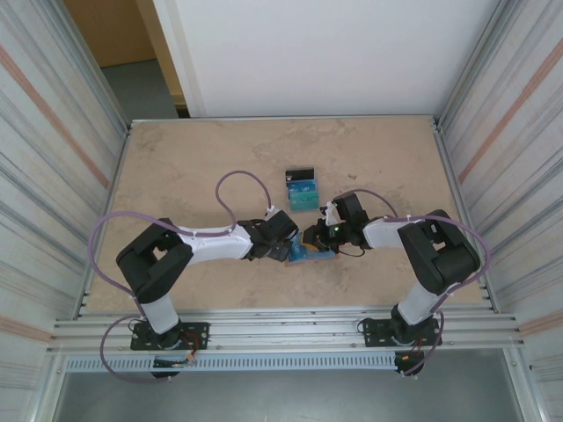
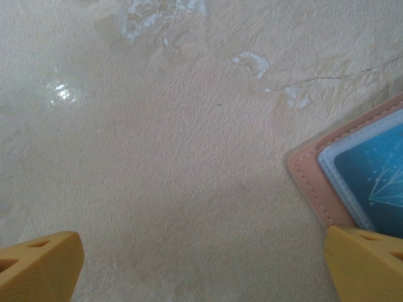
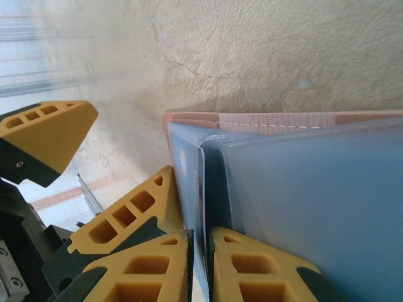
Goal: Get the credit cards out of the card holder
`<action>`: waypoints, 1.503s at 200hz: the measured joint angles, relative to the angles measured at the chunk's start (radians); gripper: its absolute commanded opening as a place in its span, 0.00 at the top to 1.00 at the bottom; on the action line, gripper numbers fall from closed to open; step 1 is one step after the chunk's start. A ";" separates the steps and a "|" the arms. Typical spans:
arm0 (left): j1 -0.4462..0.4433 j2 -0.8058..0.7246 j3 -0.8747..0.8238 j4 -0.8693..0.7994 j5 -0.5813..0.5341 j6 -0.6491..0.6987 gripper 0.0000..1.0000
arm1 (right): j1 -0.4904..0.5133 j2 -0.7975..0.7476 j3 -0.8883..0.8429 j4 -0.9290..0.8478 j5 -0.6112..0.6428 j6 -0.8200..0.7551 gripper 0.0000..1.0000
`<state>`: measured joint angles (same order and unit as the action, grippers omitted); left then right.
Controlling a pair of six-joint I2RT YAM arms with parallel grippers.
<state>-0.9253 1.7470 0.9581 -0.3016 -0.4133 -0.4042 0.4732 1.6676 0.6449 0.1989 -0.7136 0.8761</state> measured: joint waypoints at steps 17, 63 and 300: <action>0.000 0.000 0.001 -0.001 0.000 0.000 0.01 | -0.005 0.000 -0.002 0.013 -0.012 0.007 0.84; 0.000 0.005 0.009 -0.012 -0.001 0.000 0.01 | -0.016 -0.001 -0.021 0.073 -0.051 0.016 0.82; -0.006 0.021 0.035 -0.043 -0.016 0.000 0.01 | -0.124 -0.053 -0.098 0.146 -0.146 0.035 0.95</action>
<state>-0.9314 1.7676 0.9932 -0.3450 -0.4290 -0.4042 0.3496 1.6150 0.5468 0.3454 -0.8593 0.9112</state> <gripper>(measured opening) 0.986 0.068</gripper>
